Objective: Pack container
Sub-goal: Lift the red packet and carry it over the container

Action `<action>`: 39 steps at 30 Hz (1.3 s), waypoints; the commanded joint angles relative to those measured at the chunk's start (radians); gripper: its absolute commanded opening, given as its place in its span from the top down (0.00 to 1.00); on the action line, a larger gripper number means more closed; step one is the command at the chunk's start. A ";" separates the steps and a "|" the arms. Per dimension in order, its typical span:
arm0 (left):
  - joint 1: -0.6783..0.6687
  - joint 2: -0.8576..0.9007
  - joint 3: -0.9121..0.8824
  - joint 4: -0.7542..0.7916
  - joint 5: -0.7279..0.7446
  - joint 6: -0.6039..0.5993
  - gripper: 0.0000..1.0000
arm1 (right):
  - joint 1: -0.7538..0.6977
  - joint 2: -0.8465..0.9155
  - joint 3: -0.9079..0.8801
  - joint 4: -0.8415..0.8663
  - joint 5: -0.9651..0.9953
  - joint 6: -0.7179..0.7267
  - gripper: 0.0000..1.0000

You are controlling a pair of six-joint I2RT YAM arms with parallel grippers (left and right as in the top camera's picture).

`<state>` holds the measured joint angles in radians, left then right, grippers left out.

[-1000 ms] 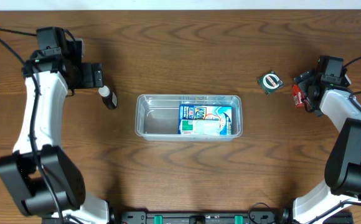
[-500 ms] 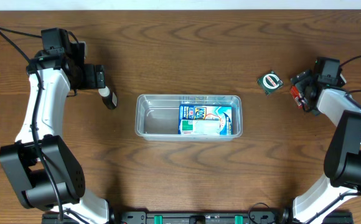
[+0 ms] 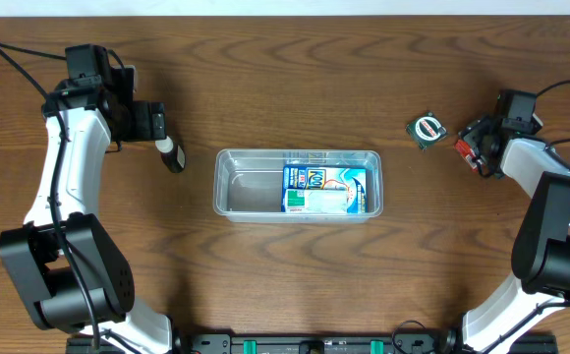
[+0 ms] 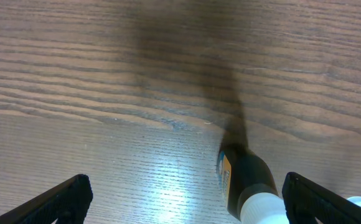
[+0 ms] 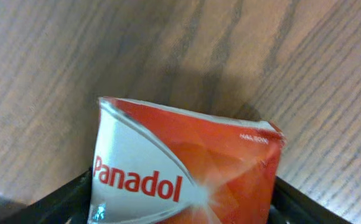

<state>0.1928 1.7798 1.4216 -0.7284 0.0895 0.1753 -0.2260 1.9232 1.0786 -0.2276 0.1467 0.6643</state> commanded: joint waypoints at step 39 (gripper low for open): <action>0.003 0.010 -0.006 0.000 -0.013 -0.016 0.02 | 0.610 -0.483 -0.019 -0.035 -0.280 -0.464 0.40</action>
<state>0.1928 1.7798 1.4212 -0.7284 0.0895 0.1753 0.3019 1.4437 1.0569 -0.2836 -0.1860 0.2363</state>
